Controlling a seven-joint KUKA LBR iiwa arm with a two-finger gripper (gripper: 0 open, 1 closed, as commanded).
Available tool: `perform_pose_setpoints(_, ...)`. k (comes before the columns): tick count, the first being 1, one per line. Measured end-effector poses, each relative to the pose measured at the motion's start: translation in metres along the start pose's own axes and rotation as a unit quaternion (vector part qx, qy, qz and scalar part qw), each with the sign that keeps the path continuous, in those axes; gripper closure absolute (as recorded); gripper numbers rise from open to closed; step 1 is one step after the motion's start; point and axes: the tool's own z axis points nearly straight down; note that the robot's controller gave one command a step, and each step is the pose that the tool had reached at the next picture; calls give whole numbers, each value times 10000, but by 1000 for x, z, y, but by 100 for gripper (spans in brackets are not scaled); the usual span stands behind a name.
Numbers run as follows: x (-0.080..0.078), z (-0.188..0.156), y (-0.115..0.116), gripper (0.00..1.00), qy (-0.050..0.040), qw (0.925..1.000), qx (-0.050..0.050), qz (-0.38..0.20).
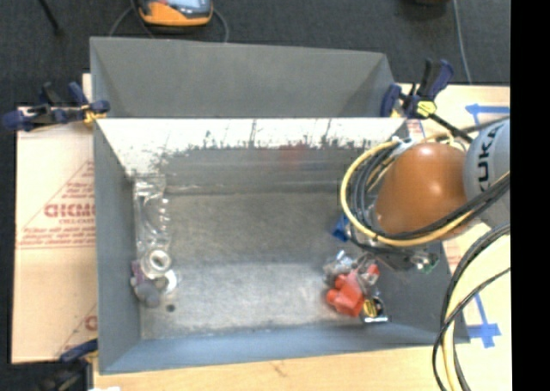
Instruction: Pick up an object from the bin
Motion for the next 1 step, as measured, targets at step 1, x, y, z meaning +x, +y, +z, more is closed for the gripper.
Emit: perform_pose_setpoints(1,33,-187,-12,100,12,9992,19,-406)
